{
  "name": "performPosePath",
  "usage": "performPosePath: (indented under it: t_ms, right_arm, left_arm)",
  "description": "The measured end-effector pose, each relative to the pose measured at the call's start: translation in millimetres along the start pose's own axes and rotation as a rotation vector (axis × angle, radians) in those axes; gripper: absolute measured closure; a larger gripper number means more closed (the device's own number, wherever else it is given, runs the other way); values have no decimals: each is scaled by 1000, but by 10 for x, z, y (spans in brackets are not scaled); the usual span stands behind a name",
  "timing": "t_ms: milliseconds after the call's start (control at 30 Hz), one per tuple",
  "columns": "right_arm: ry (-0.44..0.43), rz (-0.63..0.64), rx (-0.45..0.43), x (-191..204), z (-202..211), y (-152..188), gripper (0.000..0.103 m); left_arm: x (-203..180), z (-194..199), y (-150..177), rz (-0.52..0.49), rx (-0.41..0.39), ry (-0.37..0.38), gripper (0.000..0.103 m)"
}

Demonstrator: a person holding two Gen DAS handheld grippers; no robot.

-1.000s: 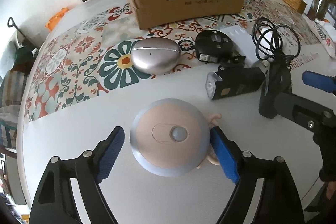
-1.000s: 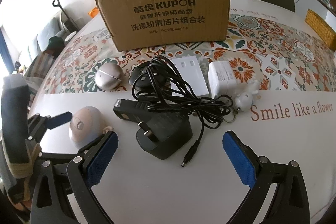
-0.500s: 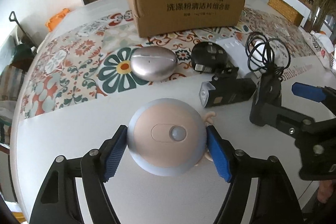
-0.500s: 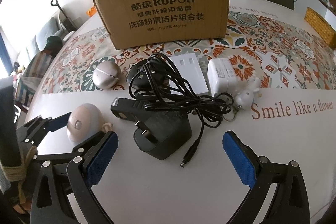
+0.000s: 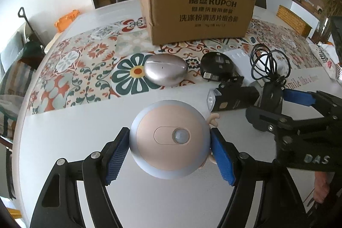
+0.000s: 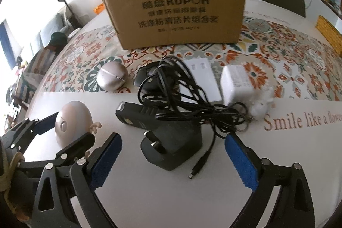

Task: Organize rigid objects
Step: 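Lift the night light with the left gripper while the right gripper grasps the black charger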

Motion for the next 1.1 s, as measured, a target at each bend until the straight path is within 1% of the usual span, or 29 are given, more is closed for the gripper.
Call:
performPosePath:
  t_ms: [67, 267, 333, 400, 433, 567, 700, 767, 867, 1100]
  right_arm:
    - [5, 6, 8, 4, -45, -7, 12]
    - [29, 5, 1, -48, -133, -38, 12]
    - [38, 4, -3, -65, -156, -35, 14]
    - [53, 11, 13, -85, -216, -17, 19]
    - [46, 12, 21, -85, -242, 7, 23]
    - [40, 35, 0, -47, -225, 28, 44]
    - [20, 21, -13, -58, -190, 38, 54]
    - [18, 23, -24, -54, -144, 45, 62]
    - [15, 19, -41, -60, -65, 65, 66]
    - [7, -15, -42, -136, 89, 141, 67]
  left_arm:
    - [4, -22, 10, 8, 4, 2, 29]
    - [-27, -76, 20, 14, 7, 5, 29]
    - [-27, -83, 18, 29, 5, 19, 29]
    - [-32, -85, 5, 37, 1, 24, 29]
    - [-34, -84, -1, 38, -1, 22, 29]
    - [-39, -57, -13, 42, -12, 22, 29]
    - [-47, -15, -10, 43, -19, 15, 29]
    - [-68, 13, -7, 42, -22, 20, 29]
    - [-97, 57, -12, 40, -30, 26, 29]
    - [-197, 183, -19, 40, -55, 45, 29]
Point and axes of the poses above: each gripper's, at about its wrist camera, not at the fingertips, and z roughly against the way its jaws point, x to its left, y to its underside, the point moved 9 cm from there along -z, roughly the way its jaws point, and after that the axes turned 6 degrees about x, right-handed, at the moved point
